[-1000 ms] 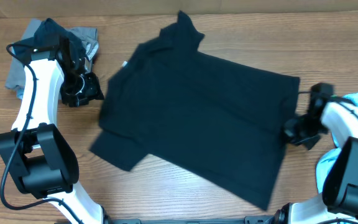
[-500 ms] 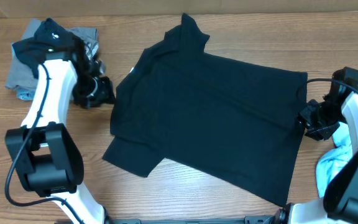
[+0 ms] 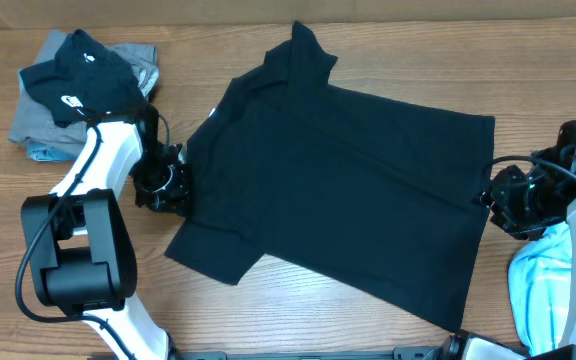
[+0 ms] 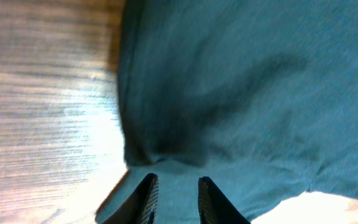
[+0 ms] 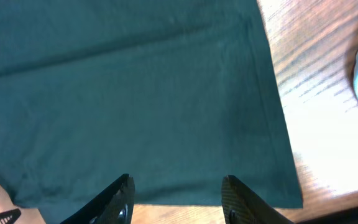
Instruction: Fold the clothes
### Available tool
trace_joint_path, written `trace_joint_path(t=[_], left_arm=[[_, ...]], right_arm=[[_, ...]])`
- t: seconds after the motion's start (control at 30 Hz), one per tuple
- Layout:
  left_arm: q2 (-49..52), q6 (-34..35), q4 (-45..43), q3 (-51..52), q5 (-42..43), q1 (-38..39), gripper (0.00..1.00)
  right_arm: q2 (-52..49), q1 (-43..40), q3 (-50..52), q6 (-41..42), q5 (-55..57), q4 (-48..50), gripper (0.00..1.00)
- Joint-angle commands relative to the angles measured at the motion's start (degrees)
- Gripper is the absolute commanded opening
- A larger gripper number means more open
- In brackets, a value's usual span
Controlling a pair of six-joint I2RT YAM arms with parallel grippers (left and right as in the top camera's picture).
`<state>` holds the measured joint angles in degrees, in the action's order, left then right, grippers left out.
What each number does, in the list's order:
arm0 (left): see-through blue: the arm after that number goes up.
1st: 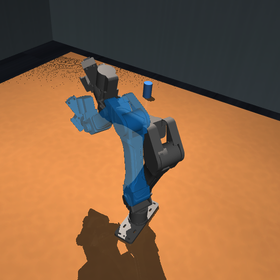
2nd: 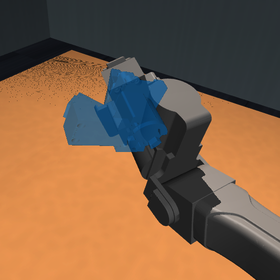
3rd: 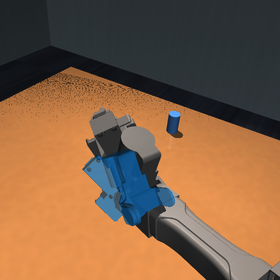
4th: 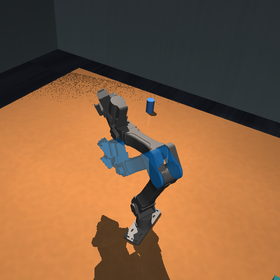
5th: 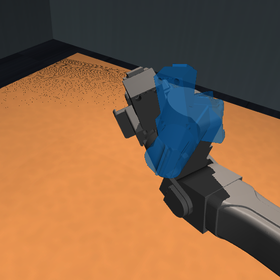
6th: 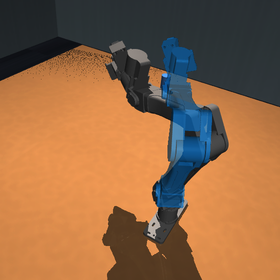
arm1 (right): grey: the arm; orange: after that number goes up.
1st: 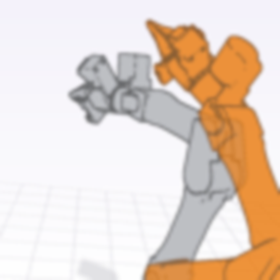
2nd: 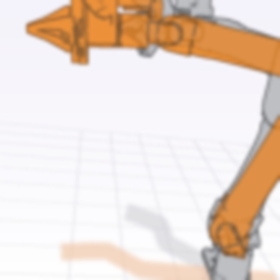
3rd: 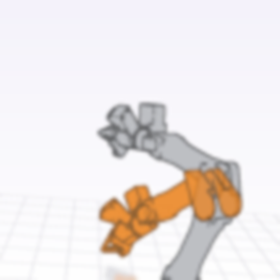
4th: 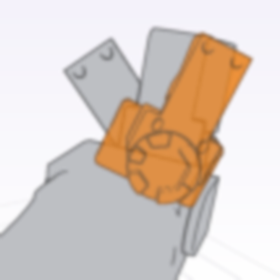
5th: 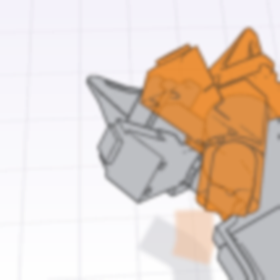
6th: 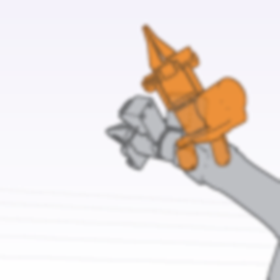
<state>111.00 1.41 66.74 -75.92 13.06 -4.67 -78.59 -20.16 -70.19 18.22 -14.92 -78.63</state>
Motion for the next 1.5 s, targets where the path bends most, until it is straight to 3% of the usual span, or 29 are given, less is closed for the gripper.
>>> trace_joint_path(t=[0.0, 0.1, 0.4, 0.43, 0.47, 0.53, 0.57, 0.7, 1.1, 1.33, 1.37, 1.47], left_arm=[[-2.2, -0.2, 2.0, 0.4, -0.2, -0.3, 0.22], [-3.2, -0.1, 1.9, 3.3, -0.4, -0.3, 0.26], [-3.1, 0.3, -7.1, 14.8, 1.9, -0.2, 0.48], [-3.1, 0.3, -8.0, 15.5, 1.8, -0.2, 0.46], [-3.1, 0.3, -8.7, 16.1, 1.8, -0.2, 0.38], [-3.1, 0.9, -9.0, 16.4, 1.8, -0.2, 0.10], [-3.1, 1.3, -8.9, 16.3, 1.9, -0.2, 0.04], [-3.3, 1.4, -6.7, 14.6, 5.8, -0.4, 0.04], [-10.8, 1.1, -2.9, 10.0, 7.1, -1.4, 0.04], [-10.9, 1.1, -3.3, 10.0, 7.1, -1.3, 0.04], [-10.9, 1.1, -3.6, 10.0, 7.1, -1.3, 0.04], [-10.9, 1.1, -4.0, 10.0, 7.1, -1.3, 0.04]], right_arm=[[0.7, 0.2, -1.4, -0.7, -1.3, -1.7, 0.49], [0.7, 0.2, -1.4, -0.2, -1.3, -3.1, 0.49], [0.7, 0.2, 4.6, 0.0, -1.3, -0.9, 0.65], [0.7, 0.2, 5.8, 0.3, -1.2, -0.3, 0.65], [0.7, 0.2, 7.1, 1.2, -1.2, 0.4, 0.65], [0.7, 0.2, 9.6, 2.3, -1.2, 1.7, 0.65], [0.7, 0.2, 10.8, 2.8, -1.2, 2.5, 0.66], [0.7, 0.2, 16.9, 6.7, -0.2, 7.4, 0.70], [0.7, 0.2, 31.6, 18.2, -0.9, 12.0, 0.68], [0.7, 0.2, 37.9, 25.6, 0.9, 15.5, 0.43], [0.7, 0.2, 38.2, 25.6, 0.9, 15.5, 0.36], [0.7, 0.2, 38.6, 25.6, 0.9, 14.8, 0.33]])
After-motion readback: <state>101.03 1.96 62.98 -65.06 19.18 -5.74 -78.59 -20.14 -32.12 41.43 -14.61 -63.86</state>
